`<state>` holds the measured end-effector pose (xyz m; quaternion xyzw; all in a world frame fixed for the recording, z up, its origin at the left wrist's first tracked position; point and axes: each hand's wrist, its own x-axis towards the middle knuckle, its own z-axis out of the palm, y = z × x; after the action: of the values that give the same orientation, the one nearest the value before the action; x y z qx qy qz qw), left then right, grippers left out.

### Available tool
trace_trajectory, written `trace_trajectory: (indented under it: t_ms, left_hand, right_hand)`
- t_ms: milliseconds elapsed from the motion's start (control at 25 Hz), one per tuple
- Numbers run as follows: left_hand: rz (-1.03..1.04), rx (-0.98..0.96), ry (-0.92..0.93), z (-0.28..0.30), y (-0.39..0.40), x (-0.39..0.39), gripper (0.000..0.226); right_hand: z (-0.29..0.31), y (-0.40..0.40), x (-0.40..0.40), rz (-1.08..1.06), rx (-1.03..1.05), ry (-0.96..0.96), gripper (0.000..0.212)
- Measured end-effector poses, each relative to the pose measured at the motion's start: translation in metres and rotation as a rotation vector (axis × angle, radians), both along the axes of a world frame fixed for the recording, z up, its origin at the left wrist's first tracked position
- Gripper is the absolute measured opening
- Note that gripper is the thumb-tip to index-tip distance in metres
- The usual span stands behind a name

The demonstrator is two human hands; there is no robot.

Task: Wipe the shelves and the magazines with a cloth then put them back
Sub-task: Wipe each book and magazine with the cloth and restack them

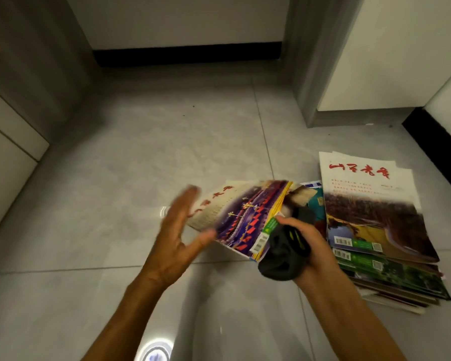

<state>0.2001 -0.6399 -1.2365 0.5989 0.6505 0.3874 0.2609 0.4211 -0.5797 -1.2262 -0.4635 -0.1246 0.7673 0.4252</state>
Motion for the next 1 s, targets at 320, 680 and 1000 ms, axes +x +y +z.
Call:
trace_trajectory:
  t_ms: [320, 680, 1000]
  left_hand:
    - [-0.171, 0.293, 0.342, -0.016, -0.005, 0.044, 0.061]
    - [0.011, 0.24, 0.169, 0.015, 0.008, 0.04, 0.038]
    - [-0.127, 0.115, 0.081, 0.01, 0.013, 0.051, 0.024]
  right_hand:
    - [0.039, 0.0, 0.001, 0.124, -0.014, -0.016, 0.041]
    - [0.043, -0.026, -0.018, -0.063, 0.599, -0.864, 0.051]
    - [0.031, -0.017, -0.019, 0.17, 1.543, -1.512, 0.053]
